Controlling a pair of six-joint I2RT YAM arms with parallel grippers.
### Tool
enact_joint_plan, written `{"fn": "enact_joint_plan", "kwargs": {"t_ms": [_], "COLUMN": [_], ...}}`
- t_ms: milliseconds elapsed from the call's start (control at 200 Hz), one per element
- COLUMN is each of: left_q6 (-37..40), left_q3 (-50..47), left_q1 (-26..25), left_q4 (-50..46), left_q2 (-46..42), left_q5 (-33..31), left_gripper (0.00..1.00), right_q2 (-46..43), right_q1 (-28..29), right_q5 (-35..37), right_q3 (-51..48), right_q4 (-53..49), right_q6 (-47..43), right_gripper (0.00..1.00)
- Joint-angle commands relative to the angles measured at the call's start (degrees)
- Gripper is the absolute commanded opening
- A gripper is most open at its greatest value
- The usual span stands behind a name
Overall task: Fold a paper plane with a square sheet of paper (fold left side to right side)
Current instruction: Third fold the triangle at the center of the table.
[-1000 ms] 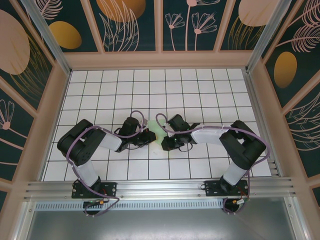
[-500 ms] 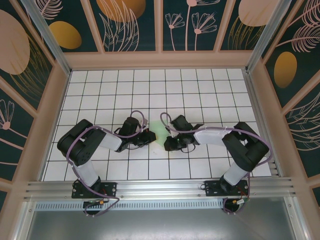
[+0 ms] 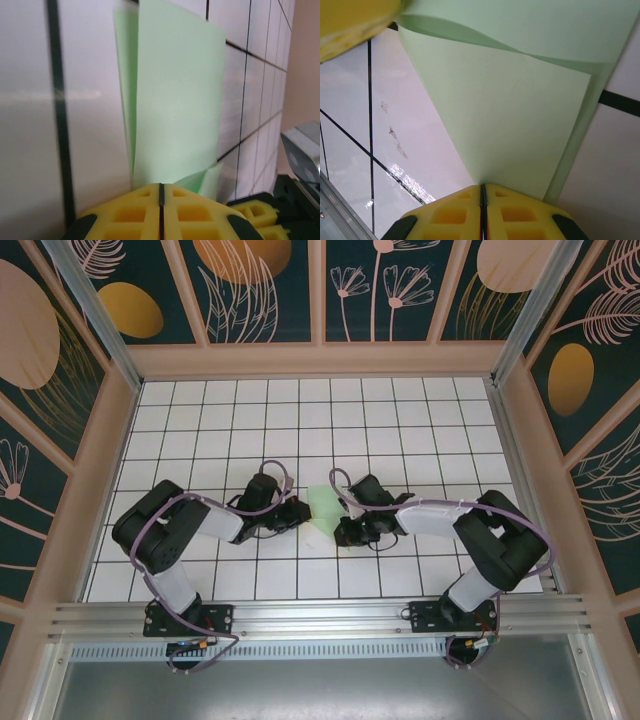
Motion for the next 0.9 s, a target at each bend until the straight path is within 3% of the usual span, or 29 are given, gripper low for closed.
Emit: {"fn": "enact_joint_plan", "kwargs": {"t_ms": [0,240,891], "left_q6": [2.73,2.88,-6.37], "left_q3": [0.43,1.38,1.99], "left_q1": [0.43,-1.05,-11.6], "left_q4": [-6.47,-10.18,2.72], "left_q2": [-6.01,-13.34,-2.58], "left_q5": [-5.47,-3.89,-3.22], "left_gripper": [0.11,0.09,0.06], "right_q2": [2.8,3.71,5.01], "right_q1": [-0.45,-1.06,-1.63], "right_q5": [1.72,2.18,2.52], "right_q3": [-2.25,-2.07,-2.16], "right_q4": [-3.81,-3.85,-3.5], "right_q6": [1.55,1.51,1.43], "right_gripper": [0.12,0.1,0.07]}}
